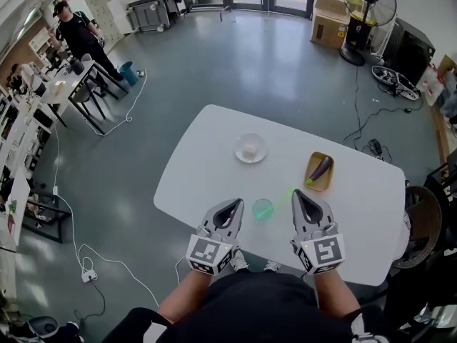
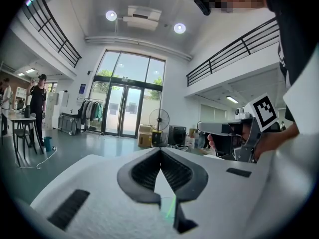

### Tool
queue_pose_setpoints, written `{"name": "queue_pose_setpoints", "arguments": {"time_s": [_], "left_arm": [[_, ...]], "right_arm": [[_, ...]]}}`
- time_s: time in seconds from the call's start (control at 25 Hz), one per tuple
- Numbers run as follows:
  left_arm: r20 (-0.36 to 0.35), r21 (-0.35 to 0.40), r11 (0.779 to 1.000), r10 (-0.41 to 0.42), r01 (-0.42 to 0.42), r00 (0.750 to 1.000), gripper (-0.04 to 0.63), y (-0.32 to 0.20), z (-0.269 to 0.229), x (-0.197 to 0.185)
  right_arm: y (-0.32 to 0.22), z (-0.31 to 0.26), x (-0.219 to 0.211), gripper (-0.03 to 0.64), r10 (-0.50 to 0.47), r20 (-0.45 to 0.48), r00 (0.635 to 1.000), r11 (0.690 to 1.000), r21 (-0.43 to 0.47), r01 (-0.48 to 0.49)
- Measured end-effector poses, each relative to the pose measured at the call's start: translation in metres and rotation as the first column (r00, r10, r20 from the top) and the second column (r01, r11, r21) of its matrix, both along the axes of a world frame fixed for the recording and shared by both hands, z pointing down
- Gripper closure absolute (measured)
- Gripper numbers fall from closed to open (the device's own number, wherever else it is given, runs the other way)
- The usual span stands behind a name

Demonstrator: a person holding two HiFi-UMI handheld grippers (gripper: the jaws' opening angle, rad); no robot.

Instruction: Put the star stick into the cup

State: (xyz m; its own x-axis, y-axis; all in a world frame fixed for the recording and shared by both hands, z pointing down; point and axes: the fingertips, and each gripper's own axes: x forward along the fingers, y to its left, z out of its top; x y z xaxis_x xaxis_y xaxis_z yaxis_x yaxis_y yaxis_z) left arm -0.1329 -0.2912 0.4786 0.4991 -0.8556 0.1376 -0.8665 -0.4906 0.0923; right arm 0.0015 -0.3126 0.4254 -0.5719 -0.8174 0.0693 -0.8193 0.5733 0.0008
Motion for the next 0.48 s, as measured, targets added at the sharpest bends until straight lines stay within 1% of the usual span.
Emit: {"name": "queue_pose_setpoints", "arguments": {"time_s": [0.28,0.48], "left_arm": [[-0.005,0.003,1.000,-0.002,0.002,1.000,0.589,-0.0047,-0.0032,0.0063],[-0.007,0.003,1.000,-0.004,0.004,1.000,0.589,-0.0108,-0.0047,0.0041]], "right_arm": [[-0.0008,-0.0003,0.0024,0.615,-0.002,-0.001,1.000,1.000,0.013,0.003],[-0.0092,0.0015,0.0036,0.614,0.011,0.001,1.000,1.000,0.001,-0.011]]}}
